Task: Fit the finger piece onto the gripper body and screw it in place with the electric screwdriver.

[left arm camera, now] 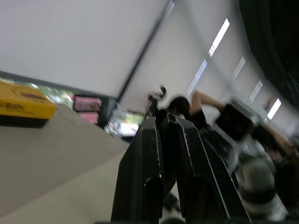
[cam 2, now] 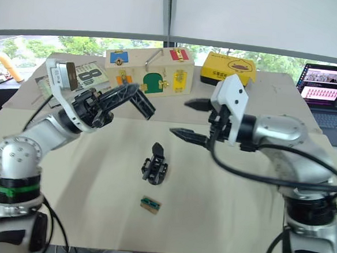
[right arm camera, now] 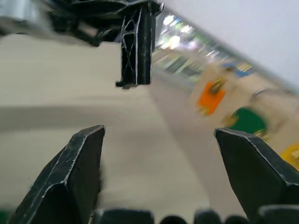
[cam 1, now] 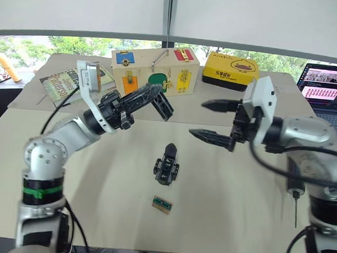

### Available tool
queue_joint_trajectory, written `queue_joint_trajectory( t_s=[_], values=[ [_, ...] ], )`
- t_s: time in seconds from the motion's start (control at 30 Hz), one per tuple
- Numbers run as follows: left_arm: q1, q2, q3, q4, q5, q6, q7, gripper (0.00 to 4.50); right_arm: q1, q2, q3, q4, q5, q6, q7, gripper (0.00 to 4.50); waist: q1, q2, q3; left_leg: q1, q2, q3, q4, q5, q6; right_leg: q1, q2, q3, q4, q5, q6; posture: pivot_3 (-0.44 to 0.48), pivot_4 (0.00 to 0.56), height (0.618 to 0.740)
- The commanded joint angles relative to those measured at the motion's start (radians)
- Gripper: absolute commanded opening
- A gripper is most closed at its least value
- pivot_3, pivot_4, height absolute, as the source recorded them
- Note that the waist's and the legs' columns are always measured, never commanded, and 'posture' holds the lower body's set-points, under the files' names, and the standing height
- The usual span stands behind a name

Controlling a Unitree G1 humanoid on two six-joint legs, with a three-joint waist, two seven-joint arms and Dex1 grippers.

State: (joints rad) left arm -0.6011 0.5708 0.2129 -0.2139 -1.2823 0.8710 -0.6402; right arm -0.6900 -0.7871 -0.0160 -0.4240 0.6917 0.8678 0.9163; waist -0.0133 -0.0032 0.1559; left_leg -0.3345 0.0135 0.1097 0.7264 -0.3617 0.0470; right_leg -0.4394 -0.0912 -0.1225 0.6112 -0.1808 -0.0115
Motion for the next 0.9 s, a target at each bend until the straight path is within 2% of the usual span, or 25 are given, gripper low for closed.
queue_joint_trajectory(
  t_s=[0.03,0.13,0.3,0.43,0.63,0.9],
  values=[
    [-0.052,0.092,-0.080,-0.014,0.018,0.094,-0.188,0.00,-0.087,-0.035,-0.017,-0.001,0.185,0.252,0.016,4.22,0.000,-0.001,0.001,0.000,0.000,0.000,0.000,0.000,0.000,0.000,0.000,0.000,0.000,0.000,0.000,0.000,0.150,0.740],
    [-0.071,0.146,-0.158,-0.030,0.087,0.104,-0.317,0.00,-0.131,-0.040,-0.006,0.007,0.295,0.404,0.013,4.22,0.000,0.000,0.001,-0.001,-0.001,0.000,-0.001,0.000,0.000,-0.001,-0.001,0.000,0.000,0.000,0.000,0.000,0.150,0.740],
    [-0.088,0.142,-0.242,-0.031,0.189,0.078,-0.411,0.00,-0.145,0.024,0.007,-0.007,0.372,0.542,-0.088,4.22,0.002,0.000,0.001,-0.002,-0.001,0.000,-0.001,0.000,0.000,-0.001,-0.001,0.000,0.000,0.000,0.000,0.000,0.150,0.740],
    [-0.094,0.097,-0.257,-0.024,0.233,0.061,-0.416,0.00,-0.162,0.130,-0.003,-0.001,0.423,0.628,-0.199,4.22,0.001,0.000,0.001,-0.002,-0.001,0.000,-0.001,0.000,0.000,-0.002,-0.001,0.000,0.000,0.000,0.000,0.000,0.150,0.740],
    [-0.096,0.062,-0.246,-0.015,0.251,0.073,-0.412,0.00,-0.165,0.215,-0.029,-0.002,0.464,0.661,-0.290,4.22,0.000,0.000,0.001,-0.002,-0.001,0.000,-0.001,0.000,0.000,-0.002,-0.001,-0.001,0.000,0.000,0.000,0.000,0.150,0.740],
    [-0.089,0.048,-0.222,-0.001,0.244,0.111,-0.390,0.00,-0.152,0.235,-0.043,0.000,0.507,0.658,-0.355,4.22,-0.001,0.000,0.001,-0.002,-0.001,0.000,-0.001,0.000,0.000,-0.002,-0.001,-0.001,0.001,0.000,0.000,0.000,0.150,0.740]
  ],
)
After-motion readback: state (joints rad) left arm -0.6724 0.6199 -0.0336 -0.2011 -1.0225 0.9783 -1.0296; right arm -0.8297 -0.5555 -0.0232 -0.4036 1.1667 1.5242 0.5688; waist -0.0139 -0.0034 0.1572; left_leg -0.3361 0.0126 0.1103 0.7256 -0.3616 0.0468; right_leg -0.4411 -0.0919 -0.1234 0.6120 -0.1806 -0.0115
